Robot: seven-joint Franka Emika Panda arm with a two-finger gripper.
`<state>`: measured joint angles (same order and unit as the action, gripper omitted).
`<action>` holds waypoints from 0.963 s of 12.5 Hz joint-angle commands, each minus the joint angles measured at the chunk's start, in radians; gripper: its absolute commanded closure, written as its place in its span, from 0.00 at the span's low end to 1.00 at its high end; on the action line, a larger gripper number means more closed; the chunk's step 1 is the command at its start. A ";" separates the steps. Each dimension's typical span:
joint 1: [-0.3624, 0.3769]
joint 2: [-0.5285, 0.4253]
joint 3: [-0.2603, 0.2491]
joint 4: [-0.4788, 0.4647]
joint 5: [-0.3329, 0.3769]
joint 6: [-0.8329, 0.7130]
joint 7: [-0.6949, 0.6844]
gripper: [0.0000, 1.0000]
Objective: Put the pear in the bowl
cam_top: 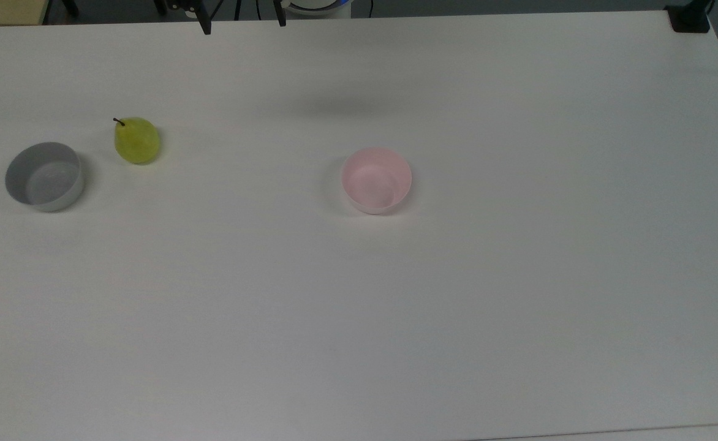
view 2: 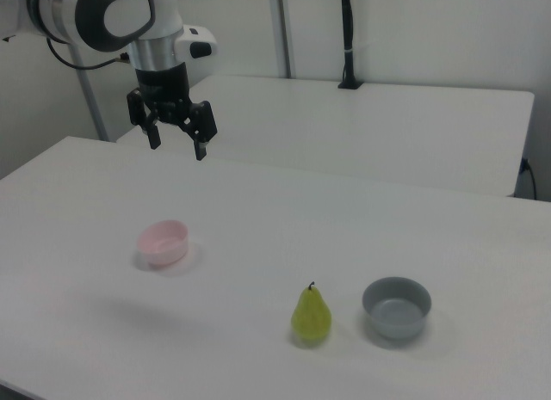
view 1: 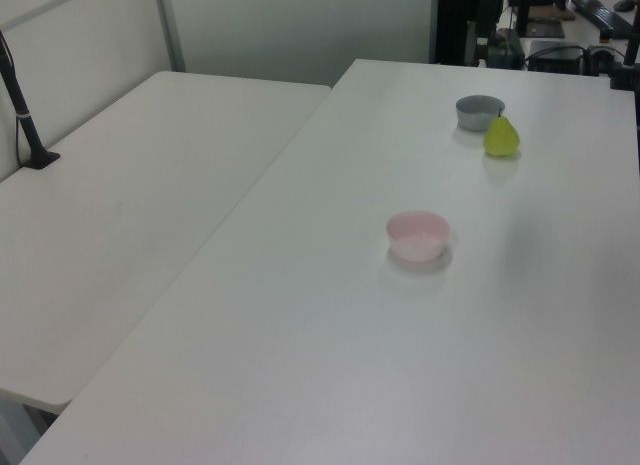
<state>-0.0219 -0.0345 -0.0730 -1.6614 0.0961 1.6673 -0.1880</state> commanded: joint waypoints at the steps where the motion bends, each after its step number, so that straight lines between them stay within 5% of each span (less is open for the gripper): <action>1: 0.007 -0.007 0.004 -0.015 -0.001 0.023 0.012 0.00; 12: -0.006 -0.016 -0.007 -0.015 -0.021 0.009 -0.071 0.00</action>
<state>-0.0224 -0.0329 -0.0732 -1.6613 0.0938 1.6673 -0.1892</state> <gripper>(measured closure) 0.000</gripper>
